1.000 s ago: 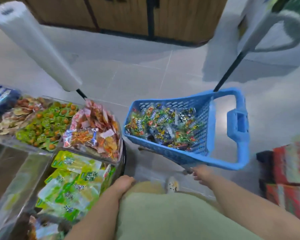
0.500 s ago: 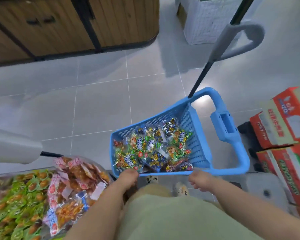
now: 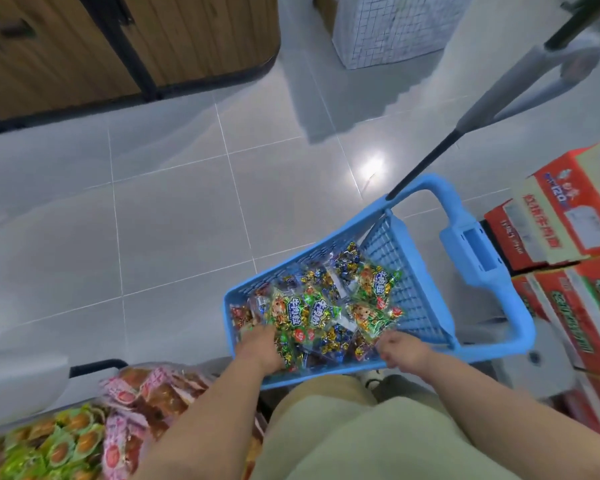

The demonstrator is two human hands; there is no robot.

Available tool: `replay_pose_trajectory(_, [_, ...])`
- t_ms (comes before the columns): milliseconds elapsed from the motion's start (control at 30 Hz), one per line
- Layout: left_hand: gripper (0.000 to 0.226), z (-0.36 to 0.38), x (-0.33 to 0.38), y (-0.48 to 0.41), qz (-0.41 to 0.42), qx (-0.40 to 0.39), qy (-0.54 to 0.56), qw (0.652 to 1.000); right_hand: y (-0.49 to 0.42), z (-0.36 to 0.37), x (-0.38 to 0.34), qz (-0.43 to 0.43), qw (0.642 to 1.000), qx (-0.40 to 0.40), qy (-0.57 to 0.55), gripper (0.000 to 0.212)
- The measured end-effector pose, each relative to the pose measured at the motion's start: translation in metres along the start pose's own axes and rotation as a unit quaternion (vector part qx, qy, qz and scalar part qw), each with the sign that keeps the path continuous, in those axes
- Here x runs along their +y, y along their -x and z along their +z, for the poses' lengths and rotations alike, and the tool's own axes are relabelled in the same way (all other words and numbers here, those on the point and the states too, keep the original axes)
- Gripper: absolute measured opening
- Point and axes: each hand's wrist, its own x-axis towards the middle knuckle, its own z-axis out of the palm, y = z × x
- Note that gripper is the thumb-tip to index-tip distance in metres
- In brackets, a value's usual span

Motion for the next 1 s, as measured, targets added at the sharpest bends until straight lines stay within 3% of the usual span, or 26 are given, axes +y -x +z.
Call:
replay_pose_trajectory(100, [0.055, 0.007, 0.0, -0.003, -0.002, -0.009, -0.057, 0.998, 0.0, 0.0, 0.004, -0.02, 0.999, 0.038, 0.028, 0.011])
replay_pose_trajectory(233, [0.05, 0.014, 0.001, -0.003, 0.038, -0.009, -0.233, 0.972, -0.004, -0.007, 0.011, 0.027, 0.999, 0.043, -0.012, 0.02])
replay_pose_trajectory(300, [0.046, 0.021, 0.006, 0.001, 0.075, -0.015, -0.251, 0.965, -0.01, -0.01, 0.013, 0.036, 0.998, 0.041, -0.015, 0.021])
replay_pose_trajectory(367, [0.039, 0.026, 0.01, 0.007, 0.067, -0.013, -0.186, 0.98, -0.017, -0.014, 0.013, 0.043, 0.998, 0.042, -0.033, 0.016])
replay_pose_trajectory(500, [0.036, 0.029, 0.004, 0.023, 0.004, 0.024, 0.059, 0.998, -0.038, -0.024, 0.007, 0.027, 0.997, 0.058, -0.036, 0.005])
replay_pose_trajectory(600, [0.028, 0.03, -0.003, 0.034, -0.03, 0.054, 0.17, 0.983, -0.057, -0.027, 0.0, 0.043, 0.993, 0.102, -0.049, 0.023])
replay_pose_trajectory(700, [0.025, 0.033, -0.007, 0.042, -0.04, 0.07, 0.212, 0.974, -0.076, -0.027, -0.004, 0.113, 0.985, 0.108, -0.074, 0.038])
replay_pose_trajectory(867, [0.032, 0.034, -0.002, 0.051, -0.072, 0.1, 0.235, 0.964, -0.104, -0.025, 0.004, 0.161, 0.977, 0.14, 0.016, 0.078])
replay_pose_trajectory(1000, [0.045, 0.029, 0.007, 0.051, -0.089, 0.097, 0.286, 0.949, -0.111, -0.021, 0.003, 0.163, 0.977, 0.138, -0.014, 0.082])
